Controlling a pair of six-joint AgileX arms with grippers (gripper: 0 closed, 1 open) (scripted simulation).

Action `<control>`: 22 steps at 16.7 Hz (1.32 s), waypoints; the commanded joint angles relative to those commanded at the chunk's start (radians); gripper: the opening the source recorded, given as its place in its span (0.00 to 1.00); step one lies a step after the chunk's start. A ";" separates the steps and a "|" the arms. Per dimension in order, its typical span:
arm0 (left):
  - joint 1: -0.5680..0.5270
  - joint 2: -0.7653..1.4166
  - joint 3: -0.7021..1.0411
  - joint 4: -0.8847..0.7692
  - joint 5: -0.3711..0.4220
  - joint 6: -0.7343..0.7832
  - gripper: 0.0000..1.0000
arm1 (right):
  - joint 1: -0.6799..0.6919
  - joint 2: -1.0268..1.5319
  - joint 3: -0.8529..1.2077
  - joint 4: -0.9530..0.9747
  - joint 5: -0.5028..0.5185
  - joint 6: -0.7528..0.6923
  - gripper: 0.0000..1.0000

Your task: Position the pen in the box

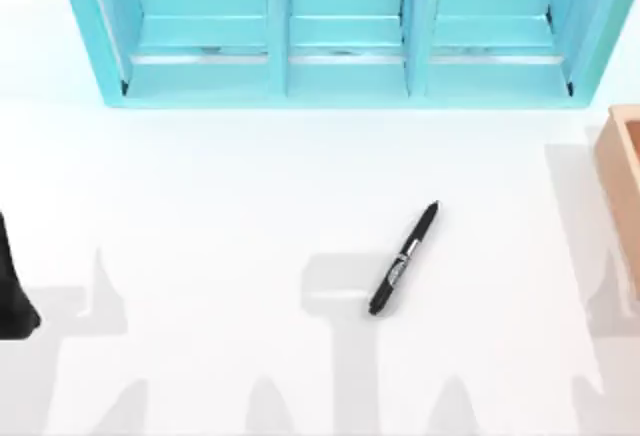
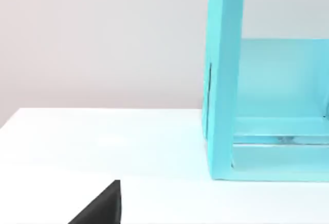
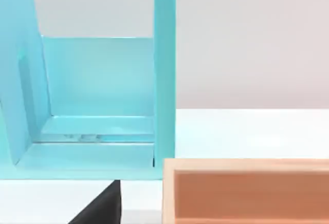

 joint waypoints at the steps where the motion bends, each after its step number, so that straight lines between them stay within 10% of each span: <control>1: 0.000 0.000 0.000 0.000 0.000 0.000 1.00 | 0.000 0.000 0.000 0.000 0.000 0.000 1.00; 9: 0.000 0.000 0.000 0.000 0.000 0.000 1.00 | 0.176 0.288 0.281 -0.175 -0.001 0.231 1.00; 22: 0.000 0.000 0.000 0.000 0.000 0.000 1.00 | 0.566 1.661 1.329 -0.897 0.001 0.906 1.00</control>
